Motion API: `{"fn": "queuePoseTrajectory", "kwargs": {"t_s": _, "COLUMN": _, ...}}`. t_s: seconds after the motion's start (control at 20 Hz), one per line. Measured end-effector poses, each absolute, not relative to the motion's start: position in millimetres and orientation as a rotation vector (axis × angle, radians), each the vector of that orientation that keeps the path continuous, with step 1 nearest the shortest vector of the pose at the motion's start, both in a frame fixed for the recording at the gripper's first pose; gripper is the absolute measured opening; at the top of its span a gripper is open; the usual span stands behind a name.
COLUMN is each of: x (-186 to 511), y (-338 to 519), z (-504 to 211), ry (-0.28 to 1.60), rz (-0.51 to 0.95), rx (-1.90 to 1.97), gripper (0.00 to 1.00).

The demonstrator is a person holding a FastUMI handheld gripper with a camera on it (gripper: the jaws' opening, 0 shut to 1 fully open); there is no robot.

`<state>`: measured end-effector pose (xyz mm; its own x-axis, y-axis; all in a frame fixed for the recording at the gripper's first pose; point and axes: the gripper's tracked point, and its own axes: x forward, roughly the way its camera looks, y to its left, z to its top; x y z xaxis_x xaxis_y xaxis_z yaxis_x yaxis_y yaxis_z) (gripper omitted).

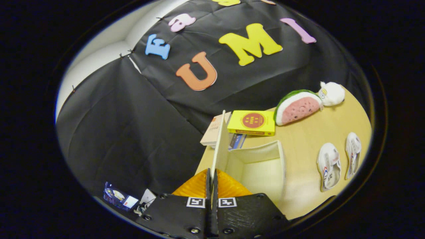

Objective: Open the storage box then place both shoes into the box .Put the left shoe in first, then the right shoe, with the right side of both shoes facing outward in a uniform manner.

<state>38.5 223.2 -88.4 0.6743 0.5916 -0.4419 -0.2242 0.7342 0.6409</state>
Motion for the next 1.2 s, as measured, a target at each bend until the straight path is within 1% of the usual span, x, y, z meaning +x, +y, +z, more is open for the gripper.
{"fn": "queuePoseTrajectory", "kwargs": {"t_s": 0.25, "x": 43.0, "y": 307.2, "z": -70.8, "ry": 0.664, "rz": 0.571, "rx": 0.525, "gripper": 0.0}}
{"fn": "queuePoseTrajectory", "kwargs": {"t_s": 0.45, "x": 38.0, "y": 356.0, "z": -71.3, "ry": 0.629, "rz": 0.639, "rx": 0.411, "gripper": 0.39}}
{"fn": "queuePoseTrajectory", "kwargs": {"t_s": 0.65, "x": 33.2, "y": 360.8, "z": -70.3, "ry": 0.58, "rz": 0.643, "rx": 0.368, "gripper": 0.78}}
{"fn": "queuePoseTrajectory", "kwargs": {"t_s": 0.75, "x": 35.2, "y": 354.2, "z": -70.0, "ry": 0.56, "rz": 0.625, "rx": 0.348, "gripper": 0.79}}
{"fn": "queuePoseTrajectory", "kwargs": {"t_s": 0.8, "x": 38.3, "y": 348.7, "z": -70.5, "ry": 0.547, "rz": 0.615, "rx": 0.336, "gripper": 0.84}}
{"fn": "queuePoseTrajectory", "kwargs": {"t_s": 0.85, "x": 40.5, "y": 340.7, "z": -71.7, "ry": 0.536, "rz": 0.609, "rx": 0.319, "gripper": 0.84}}
{"fn": "queuePoseTrajectory", "kwargs": {"t_s": 0.95, "x": 41.7, "y": 319.9, "z": -74.3, "ry": 0.502, "rz": 0.591, "rx": 0.287, "gripper": 0.91}}
{"fn": "queuePoseTrajectory", "kwargs": {"t_s": 1.2, "x": 39.7, "y": 241.9, "z": -71.9, "ry": 0.383, "rz": 0.513, "rx": 0.205, "gripper": 0.93}}
